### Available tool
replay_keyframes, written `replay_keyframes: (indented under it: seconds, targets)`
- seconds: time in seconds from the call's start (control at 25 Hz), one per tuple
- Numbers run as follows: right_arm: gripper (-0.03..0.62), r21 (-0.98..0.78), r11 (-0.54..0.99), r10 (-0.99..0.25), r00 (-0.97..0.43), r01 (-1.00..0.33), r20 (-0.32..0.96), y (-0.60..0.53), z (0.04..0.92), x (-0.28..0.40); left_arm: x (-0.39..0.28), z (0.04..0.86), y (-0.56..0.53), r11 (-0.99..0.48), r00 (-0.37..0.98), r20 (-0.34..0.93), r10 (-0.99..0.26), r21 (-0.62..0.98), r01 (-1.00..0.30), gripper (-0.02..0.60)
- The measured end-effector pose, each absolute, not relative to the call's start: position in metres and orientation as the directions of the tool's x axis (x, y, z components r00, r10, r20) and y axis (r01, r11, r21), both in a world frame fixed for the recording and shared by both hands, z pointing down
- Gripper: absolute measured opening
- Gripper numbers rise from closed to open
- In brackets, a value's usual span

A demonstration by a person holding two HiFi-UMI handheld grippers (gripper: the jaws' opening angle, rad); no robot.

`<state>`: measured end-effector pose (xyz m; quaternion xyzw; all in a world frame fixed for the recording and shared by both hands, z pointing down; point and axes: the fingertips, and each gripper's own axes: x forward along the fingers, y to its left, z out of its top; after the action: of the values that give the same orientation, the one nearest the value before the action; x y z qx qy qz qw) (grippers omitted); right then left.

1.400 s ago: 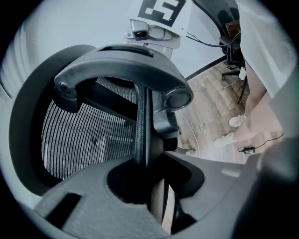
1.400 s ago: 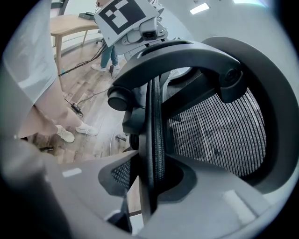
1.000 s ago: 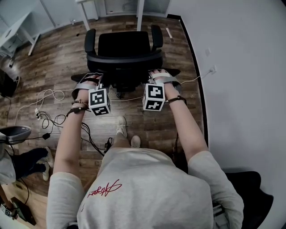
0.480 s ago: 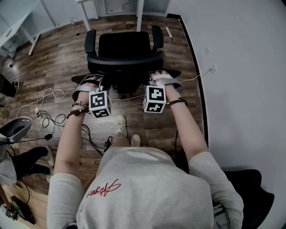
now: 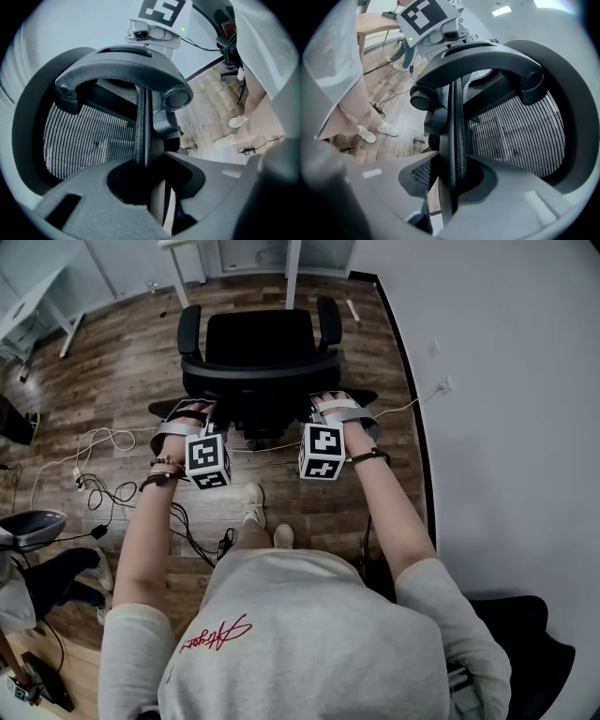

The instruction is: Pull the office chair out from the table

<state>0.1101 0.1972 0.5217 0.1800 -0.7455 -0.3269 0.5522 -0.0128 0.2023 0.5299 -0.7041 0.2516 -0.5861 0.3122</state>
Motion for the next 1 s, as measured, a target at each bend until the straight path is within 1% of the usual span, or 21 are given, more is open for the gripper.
replay_keyframes:
  seconds: [0.08,0.36,0.48,0.76,0.84,0.92,1.0]
  targets:
    - [0.104,0.687,0.72,-0.63,-0.328,0.093,0.704,0.197,0.52,0.109,-0.012,0.529,0.203,-0.684,0.191,0.673,-0.715,-0.73,0.01,0.1]
    - [0.158,0.676,0.727,-0.613,-0.334,0.116,0.716,0.202,0.524,0.109,-0.012,0.529,0.202,-0.667,0.195,0.655,-0.73,-0.745,0.011,0.101]
    - [0.172,0.668,0.735,-0.605,-0.332,0.118,0.724,0.202,0.524,0.11,-0.011,0.528,0.202,-0.687,0.196,0.674,-0.713,-0.727,0.003,0.106]
    - [0.183,0.611,0.785,-0.555,-0.326,0.099,0.765,0.205,0.524,0.11,-0.01,0.532,0.208,-0.746,0.196,0.73,-0.654,-0.666,-0.005,0.155]
    - [0.186,0.604,0.793,-0.548,-0.338,0.081,0.765,0.205,0.523,0.11,-0.009,0.53,0.209,-0.757,0.205,0.737,-0.644,-0.653,-0.028,0.158]
    - [0.199,0.604,0.796,-0.549,-0.376,0.039,0.747,0.205,0.515,0.107,-0.007,0.523,0.209,-0.757,0.227,0.728,-0.647,-0.649,-0.075,0.167]
    - [0.199,0.609,0.793,-0.552,-0.409,0.012,0.727,0.208,0.507,0.102,-0.003,0.515,0.21,-0.755,0.249,0.718,-0.65,-0.646,-0.109,0.177]
